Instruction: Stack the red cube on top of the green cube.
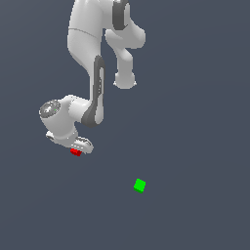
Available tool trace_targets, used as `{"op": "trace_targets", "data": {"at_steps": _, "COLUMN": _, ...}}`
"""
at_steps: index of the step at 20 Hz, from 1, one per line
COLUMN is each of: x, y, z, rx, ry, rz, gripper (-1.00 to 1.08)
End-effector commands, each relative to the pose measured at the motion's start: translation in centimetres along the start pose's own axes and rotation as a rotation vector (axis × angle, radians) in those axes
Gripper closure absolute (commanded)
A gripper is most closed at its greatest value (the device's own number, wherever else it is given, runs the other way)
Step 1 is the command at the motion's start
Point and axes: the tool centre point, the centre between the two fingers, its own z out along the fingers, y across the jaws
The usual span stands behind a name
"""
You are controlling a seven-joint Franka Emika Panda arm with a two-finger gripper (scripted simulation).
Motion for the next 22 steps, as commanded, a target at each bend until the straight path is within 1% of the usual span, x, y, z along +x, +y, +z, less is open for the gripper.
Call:
{"op": "trace_targets", "data": {"at_steps": 1, "x": 0.0, "y": 0.0, "z": 0.8, "rx": 0.0, "ry": 0.001, "rz": 0.0, "gripper": -0.92}}
{"op": "trace_targets", "data": {"at_steps": 5, "x": 0.2, "y": 0.0, "z": 0.9, "rx": 0.0, "ry": 0.001, "rz": -0.001, "gripper": -0.92}}
{"op": "trace_targets", "data": {"at_steps": 6, "x": 0.2, "y": 0.0, "z": 0.9, "rx": 0.0, "ry": 0.001, "rz": -0.001, "gripper": 1.08}}
{"op": "trace_targets", "data": {"at_steps": 17, "x": 0.1, "y": 0.0, "z": 0.9, "rx": 0.0, "ry": 0.001, "rz": -0.001, "gripper": 1.08}}
{"op": "trace_targets", "data": {"at_steps": 22, "x": 0.1, "y": 0.0, "z": -0.1, "rx": 0.0, "ry": 0.001, "rz": -0.001, "gripper": 1.08}}
